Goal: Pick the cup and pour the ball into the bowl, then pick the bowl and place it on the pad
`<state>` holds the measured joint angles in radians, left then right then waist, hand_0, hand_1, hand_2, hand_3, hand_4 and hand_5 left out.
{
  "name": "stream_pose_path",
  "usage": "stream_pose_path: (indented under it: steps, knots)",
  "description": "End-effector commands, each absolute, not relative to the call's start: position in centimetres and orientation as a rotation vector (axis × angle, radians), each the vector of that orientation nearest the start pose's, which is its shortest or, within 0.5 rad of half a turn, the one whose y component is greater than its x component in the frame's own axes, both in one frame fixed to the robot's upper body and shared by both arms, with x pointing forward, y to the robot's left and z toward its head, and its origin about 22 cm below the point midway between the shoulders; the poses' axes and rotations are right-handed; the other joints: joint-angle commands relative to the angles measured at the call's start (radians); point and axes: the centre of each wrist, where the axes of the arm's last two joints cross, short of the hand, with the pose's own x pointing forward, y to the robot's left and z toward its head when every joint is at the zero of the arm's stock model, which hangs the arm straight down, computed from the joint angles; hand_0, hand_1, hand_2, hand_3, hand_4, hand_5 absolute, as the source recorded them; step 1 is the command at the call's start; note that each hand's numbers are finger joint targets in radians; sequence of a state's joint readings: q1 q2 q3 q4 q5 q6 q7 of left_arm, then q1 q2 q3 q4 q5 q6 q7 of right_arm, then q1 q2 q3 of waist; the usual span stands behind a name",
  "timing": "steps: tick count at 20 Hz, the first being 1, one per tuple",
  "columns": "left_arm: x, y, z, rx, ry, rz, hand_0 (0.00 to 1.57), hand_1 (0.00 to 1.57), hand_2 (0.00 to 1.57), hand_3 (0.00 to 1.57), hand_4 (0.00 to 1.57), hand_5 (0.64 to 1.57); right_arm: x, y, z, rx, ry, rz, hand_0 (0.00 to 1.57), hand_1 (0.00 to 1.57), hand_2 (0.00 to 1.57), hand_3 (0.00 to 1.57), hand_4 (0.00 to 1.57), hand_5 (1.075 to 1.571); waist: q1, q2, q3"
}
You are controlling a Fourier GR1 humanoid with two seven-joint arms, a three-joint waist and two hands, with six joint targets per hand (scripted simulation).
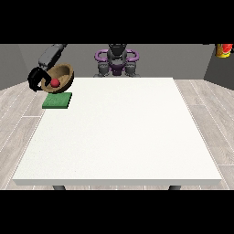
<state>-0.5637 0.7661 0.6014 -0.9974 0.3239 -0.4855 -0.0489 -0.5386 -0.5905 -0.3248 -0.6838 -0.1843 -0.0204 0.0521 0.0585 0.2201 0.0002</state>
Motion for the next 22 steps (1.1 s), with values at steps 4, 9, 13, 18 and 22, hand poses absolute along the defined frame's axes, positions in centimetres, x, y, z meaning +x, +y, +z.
stream_pose_path:
  steps: [4,9,13,18,22]
  knots:
    - [30.1,51.2,21.3,0.245,-1.949,0.006,0.00,0.00,0.00,0.00,1.19,1.561,33.5,-46.6,6.7,-0.416,-1.302,-0.358,1.57,1.57,1.57,0.88,0.71,1.571,-0.031,0.042,0.0001]
    - [29.9,51.1,22.1,0.220,-1.995,-0.025,0.00,0.00,0.00,0.00,1.20,1.561,32.7,-48.4,7.3,-0.558,-1.323,-0.404,1.57,1.57,1.57,0.98,0.00,1.554,0.002,0.064,0.0002]
    - [28.7,53.1,23.0,0.224,-1.943,0.000,0.00,0.00,0.00,0.00,1.19,1.562,33.4,-46.6,5.9,-0.542,-1.296,-0.443,1.49,1.49,1.40,0.80,0.00,1.544,0.002,0.024,-0.0004]
    - [29.1,52.6,21.3,0.256,-1.995,-0.006,0.00,0.00,0.00,0.00,1.19,1.564,35.4,-44.6,6.7,-0.485,-1.376,-0.488,1.45,1.45,1.38,0.75,0.00,1.540,0.019,0.090,-0.0005]
    - [28.5,52.9,22.9,0.258,-2.027,-0.024,0.00,0.00,0.00,0.00,1.19,1.566,34.1,-48.0,9.0,-0.581,-1.431,-0.458,1.26,1.26,1.35,0.91,0.11,1.529,0.030,0.120,0.0004]
